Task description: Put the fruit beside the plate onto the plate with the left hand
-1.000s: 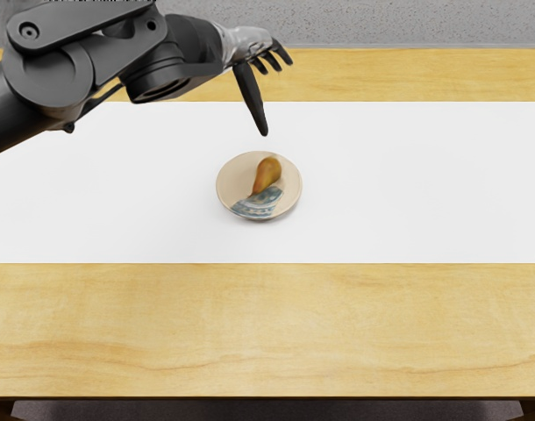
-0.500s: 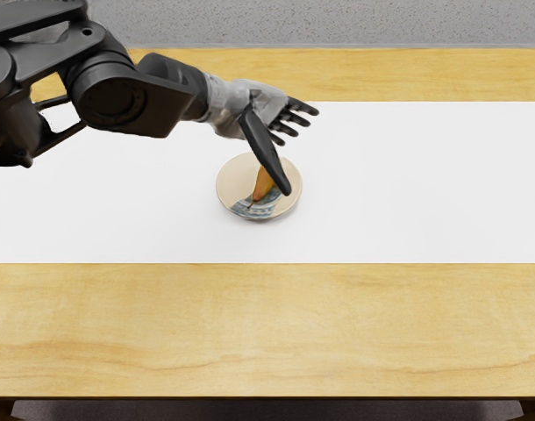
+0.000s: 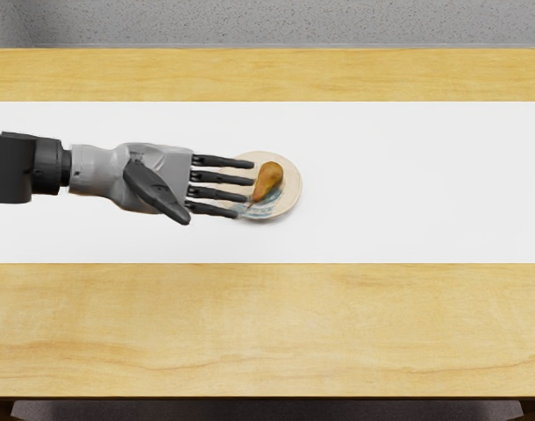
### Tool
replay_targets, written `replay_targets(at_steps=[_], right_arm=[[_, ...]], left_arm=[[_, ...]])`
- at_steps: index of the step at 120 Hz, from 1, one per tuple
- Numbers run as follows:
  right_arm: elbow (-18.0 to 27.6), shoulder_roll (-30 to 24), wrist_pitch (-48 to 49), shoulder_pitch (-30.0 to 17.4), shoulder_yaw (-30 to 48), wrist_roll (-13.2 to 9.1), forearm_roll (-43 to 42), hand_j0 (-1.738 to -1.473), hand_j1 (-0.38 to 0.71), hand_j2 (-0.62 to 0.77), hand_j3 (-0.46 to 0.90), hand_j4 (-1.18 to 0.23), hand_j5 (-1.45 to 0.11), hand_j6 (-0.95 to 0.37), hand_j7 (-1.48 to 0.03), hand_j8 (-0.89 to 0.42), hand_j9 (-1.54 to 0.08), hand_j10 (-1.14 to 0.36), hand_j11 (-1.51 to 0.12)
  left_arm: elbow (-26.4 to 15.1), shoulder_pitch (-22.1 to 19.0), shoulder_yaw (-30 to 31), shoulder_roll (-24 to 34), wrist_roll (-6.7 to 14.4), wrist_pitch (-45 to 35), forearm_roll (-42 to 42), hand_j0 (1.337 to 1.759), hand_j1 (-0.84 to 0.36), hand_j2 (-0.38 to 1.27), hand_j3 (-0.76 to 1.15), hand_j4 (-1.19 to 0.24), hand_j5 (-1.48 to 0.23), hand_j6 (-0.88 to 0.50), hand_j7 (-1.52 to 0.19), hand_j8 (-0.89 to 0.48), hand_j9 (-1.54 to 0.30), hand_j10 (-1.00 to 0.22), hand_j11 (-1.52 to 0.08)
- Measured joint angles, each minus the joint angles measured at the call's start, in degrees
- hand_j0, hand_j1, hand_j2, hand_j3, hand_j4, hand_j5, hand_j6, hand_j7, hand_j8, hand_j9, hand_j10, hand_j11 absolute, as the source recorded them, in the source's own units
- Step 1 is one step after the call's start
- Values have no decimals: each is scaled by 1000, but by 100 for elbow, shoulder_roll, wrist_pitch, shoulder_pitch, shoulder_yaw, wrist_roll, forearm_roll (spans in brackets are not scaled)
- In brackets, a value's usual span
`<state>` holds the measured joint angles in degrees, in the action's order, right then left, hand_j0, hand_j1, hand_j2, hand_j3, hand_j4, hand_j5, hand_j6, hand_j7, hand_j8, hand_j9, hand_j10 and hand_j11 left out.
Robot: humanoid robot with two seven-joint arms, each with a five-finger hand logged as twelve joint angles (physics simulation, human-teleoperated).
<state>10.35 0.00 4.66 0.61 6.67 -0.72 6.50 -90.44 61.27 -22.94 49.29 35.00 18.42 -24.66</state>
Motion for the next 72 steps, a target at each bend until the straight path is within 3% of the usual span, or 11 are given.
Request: replay_targets(at_steps=[27, 72], right_arm=[[2, 0, 0, 0, 1, 1, 0, -1658, -310, -7, 0, -33, -43, -33, -43, -33, -43, -33, -43], [17, 0, 0, 0, 1, 2, 0, -1658, -310, -7, 0, -33, -43, -33, -43, -33, -43, -33, -43]], left_arm=[[21, -428, -11, 1044, 0, 520, -548, 1658, 348, 0, 0, 2, 0, 2, 0, 2, -1, 1, -1], [422, -777, 12, 1701, 0, 1496, -640, 1658, 348, -1, 0, 5, 1, 6, 0, 5, 0, 3, 0]])
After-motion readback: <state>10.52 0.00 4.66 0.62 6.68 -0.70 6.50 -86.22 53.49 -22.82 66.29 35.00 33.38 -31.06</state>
